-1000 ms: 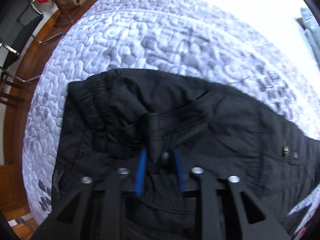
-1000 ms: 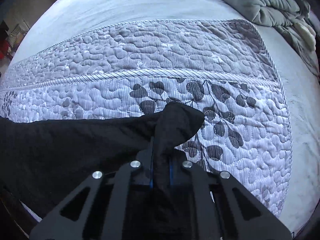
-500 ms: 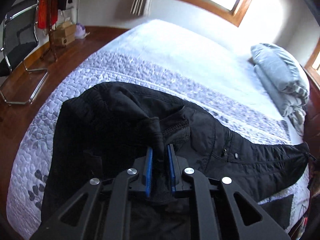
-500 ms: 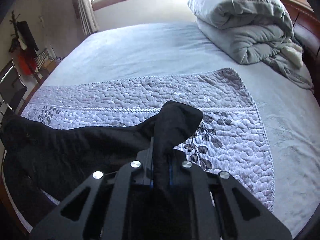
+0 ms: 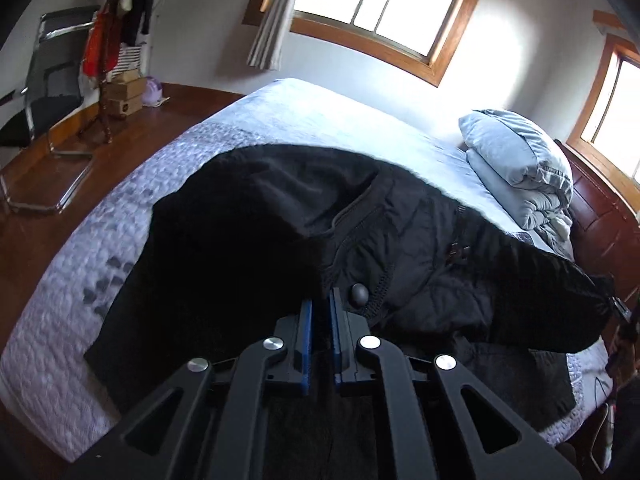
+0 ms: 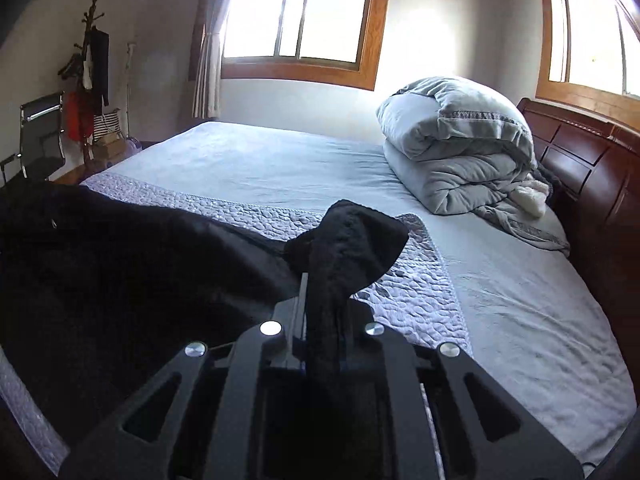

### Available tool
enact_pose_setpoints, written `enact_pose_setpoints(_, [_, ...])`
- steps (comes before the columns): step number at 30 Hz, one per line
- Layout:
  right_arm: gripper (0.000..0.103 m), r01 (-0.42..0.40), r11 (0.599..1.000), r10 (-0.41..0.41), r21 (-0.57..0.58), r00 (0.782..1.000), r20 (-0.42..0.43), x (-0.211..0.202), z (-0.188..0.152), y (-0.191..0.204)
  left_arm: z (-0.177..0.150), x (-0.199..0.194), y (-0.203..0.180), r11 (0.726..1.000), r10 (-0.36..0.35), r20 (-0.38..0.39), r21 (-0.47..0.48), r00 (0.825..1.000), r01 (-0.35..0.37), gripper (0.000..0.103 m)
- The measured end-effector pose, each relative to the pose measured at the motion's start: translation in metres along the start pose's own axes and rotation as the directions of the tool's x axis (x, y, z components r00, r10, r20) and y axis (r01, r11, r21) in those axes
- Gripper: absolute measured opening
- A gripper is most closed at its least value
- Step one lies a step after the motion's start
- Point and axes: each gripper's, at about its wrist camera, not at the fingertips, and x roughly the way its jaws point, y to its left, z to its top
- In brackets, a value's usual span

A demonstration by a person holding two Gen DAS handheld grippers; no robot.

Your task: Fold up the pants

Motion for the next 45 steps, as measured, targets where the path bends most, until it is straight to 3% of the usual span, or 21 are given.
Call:
enact_pose_setpoints(3, [0.009, 0.003, 0.999, -0.002, 0.041, 1.000, -0.015, -0.019, -0.026, -0.008, -0.027, -0.014, 0.032, 0.997, 0.013, -0.008, -0.082, 1.000, -0.014, 0.007])
enact_pose_setpoints(5, [0.010, 0.013, 0.997, -0.010, 0.076, 0.999, -0.040, -0.027, -0.048, -0.014, -0.048, -0.023, 0.054, 0.990, 0.059, -0.004, -0.128, 0.998, -0.059, 0.000])
enact_pose_setpoints(11, [0.011, 0.047, 0.988, -0.026, 0.148, 0.990, -0.141, -0.041, -0.115, -0.006, -0.093, -0.035, 0.092, 0.970, 0.117, -0.061, -0.209, 0.991, -0.128, 0.004])
enact_pose_setpoints(12, [0.012, 0.061, 0.986, -0.038, 0.153, 0.988, -0.149, -0.043, -0.124, -0.003, -0.100, -0.037, 0.092, 0.968, 0.115, -0.070, -0.217, 0.991, -0.127, 0.021])
enact_pose_setpoints(13, [0.012, 0.063, 0.983, -0.036, 0.173, 0.987, -0.160, -0.044, -0.131, -0.003, -0.104, -0.039, 0.090, 0.965, 0.100, -0.075, -0.235, 0.992, -0.115, 0.060])
enact_pose_setpoints(15, [0.014, 0.071, 0.976, -0.033, 0.208, 0.983, -0.180, -0.047, -0.143, -0.003, -0.112, -0.045, 0.082, 0.956, 0.090, -0.071, -0.275, 0.993, -0.106, 0.100])
enact_pose_setpoints(17, [0.024, 0.092, 0.970, -0.046, 0.224, 0.979, -0.201, -0.052, -0.152, -0.002, -0.116, -0.053, 0.072, 0.958, 0.057, -0.032, -0.280, 0.998, -0.064, 0.099])
enact_pose_setpoints(19, [0.034, 0.105, 0.970, -0.055, 0.218, 0.974, -0.221, -0.058, -0.157, 0.004, -0.124, -0.056, 0.066, 0.949, 0.034, -0.070, -0.311, 0.997, -0.054, 0.099])
enact_pose_setpoints(20, [0.047, 0.106, 0.973, -0.058, 0.207, 0.972, -0.227, -0.061, -0.160, 0.007, -0.130, -0.056, 0.064, 0.940, 0.017, -0.097, -0.338, 0.995, -0.049, 0.099])
enact_pose_setpoints(22, [0.058, 0.118, 0.974, -0.070, 0.191, 0.969, -0.238, -0.070, -0.164, 0.013, -0.142, -0.052, 0.061, 0.922, -0.026, -0.135, -0.387, 0.990, -0.028, 0.099])
enact_pose_setpoints(24, [0.059, 0.113, 0.973, -0.061, 0.202, 0.967, -0.248, -0.078, -0.168, 0.014, -0.154, -0.044, 0.062, 0.897, -0.076, -0.169, -0.442, 0.983, -0.006, 0.099])
enact_pose_setpoints(27, [0.064, 0.109, 0.960, -0.042, 0.259, 0.967, -0.251, -0.092, -0.175, 0.014, -0.160, -0.027, 0.066, 0.874, -0.090, -0.182, -0.485, 0.979, -0.009, 0.099])
enact_pose_setpoints(33, [0.065, 0.115, 0.926, -0.019, 0.360, 0.966, -0.258, -0.112, -0.180, 0.004, -0.132, 0.001, 0.069, 0.846, -0.119, -0.131, -0.533, 0.984, 0.031, 0.097])
enact_pose_setpoints(35, [0.065, 0.117, 0.902, -0.004, 0.415, 0.965, -0.262, -0.117, -0.181, -0.002, -0.121, 0.009, 0.069, 0.842, -0.166, -0.103, -0.532, 0.981, 0.086, 0.072])
enact_pose_setpoints(37, [0.066, 0.097, 0.856, 0.043, 0.508, 0.965, -0.258, -0.123, -0.183, -0.008, -0.111, 0.013, 0.068, 0.846, -0.173, -0.082, -0.523, 0.981, 0.106, 0.041])
enact_pose_setpoints(40, [0.071, 0.076, 0.769, 0.111, 0.635, 0.962, -0.249, -0.131, -0.187, -0.012, -0.101, 0.010, 0.071, 0.846, -0.154, -0.032, -0.520, 0.988, 0.115, 0.020])
enact_pose_setpoints(43, [0.072, 0.003, 0.633, 0.245, 0.775, 0.948, -0.203, -0.131, -0.194, -0.011, -0.101, 0.011, 0.075, 0.875, -0.038, -0.047, -0.484, 0.998, 0.010, 0.019])
enact_pose_setpoints(45, [0.071, -0.006, 0.568, 0.292, 0.823, 0.936, -0.195, -0.134, -0.193, -0.005, -0.108, 0.016, 0.075, 0.886, -0.032, -0.065, -0.463, 0.997, -0.002, 0.019])
